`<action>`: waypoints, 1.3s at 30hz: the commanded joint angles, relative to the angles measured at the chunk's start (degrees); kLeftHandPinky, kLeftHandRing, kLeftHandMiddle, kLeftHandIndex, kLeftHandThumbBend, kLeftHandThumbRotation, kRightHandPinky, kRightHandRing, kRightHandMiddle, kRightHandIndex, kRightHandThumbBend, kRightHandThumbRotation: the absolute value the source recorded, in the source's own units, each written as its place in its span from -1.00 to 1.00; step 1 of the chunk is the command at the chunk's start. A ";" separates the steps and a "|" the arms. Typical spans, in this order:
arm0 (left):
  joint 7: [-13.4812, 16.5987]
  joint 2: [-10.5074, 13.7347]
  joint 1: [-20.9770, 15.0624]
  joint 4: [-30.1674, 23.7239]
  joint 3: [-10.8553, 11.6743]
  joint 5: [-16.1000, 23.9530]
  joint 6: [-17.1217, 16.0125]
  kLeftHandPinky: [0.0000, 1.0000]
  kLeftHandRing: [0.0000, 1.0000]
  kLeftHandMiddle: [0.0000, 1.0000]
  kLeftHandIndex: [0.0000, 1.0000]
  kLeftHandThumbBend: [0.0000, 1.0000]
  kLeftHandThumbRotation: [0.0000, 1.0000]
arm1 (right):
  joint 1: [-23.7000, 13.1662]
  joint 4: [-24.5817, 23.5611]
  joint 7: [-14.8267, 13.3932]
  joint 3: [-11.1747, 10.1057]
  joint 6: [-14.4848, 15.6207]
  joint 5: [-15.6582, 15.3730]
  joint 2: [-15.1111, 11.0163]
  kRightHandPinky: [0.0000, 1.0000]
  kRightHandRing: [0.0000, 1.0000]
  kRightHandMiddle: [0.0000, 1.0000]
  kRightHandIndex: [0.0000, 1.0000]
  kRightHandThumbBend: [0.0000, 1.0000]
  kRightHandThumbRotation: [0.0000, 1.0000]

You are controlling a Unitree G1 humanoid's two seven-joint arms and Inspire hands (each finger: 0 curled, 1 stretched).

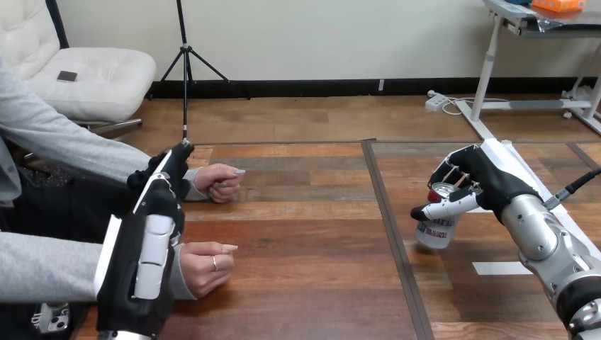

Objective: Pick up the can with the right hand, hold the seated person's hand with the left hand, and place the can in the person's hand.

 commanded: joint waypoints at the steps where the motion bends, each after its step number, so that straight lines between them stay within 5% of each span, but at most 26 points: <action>1: 1.18 1.83 -3.72 -0.40 1.62 1.48 -2.14 1.00 0.99 0.91 0.76 0.25 0.78 | -3.18 -2.57 -0.18 0.15 -2.52 0.07 -2.07 -0.26 -0.20 -0.14 -0.18 0.61 -1.00; 7: 1.74 3.89 -4.85 0.82 2.63 3.06 -3.82 0.97 0.95 0.87 0.71 0.40 0.74 | -3.45 -2.62 -0.40 0.67 -3.01 -0.83 -2.54 -0.27 -0.21 -0.15 -0.17 0.61 -1.00; 14: 3.11 5.94 -4.76 -1.42 3.65 4.89 -1.00 0.89 0.90 0.82 0.67 0.60 0.61 | -3.67 -2.76 -0.23 0.79 -4.71 -1.22 -3.13 -0.30 -0.24 -0.17 -0.18 0.63 -1.00; 29: 5.08 9.72 -6.79 0.66 5.43 8.62 -3.19 0.46 0.74 0.75 0.62 0.28 0.44 | -4.26 -3.74 0.60 0.20 -5.82 -0.51 -3.59 -0.26 -0.22 -0.17 -0.20 0.66 -1.00; 39: 5.43 12.85 -7.40 0.79 5.98 11.92 -3.32 0.38 0.75 0.77 0.64 0.39 0.40 | -4.33 -4.33 1.84 -0.18 -7.14 0.21 -3.94 -0.25 -0.21 -0.16 -0.20 0.64 -1.00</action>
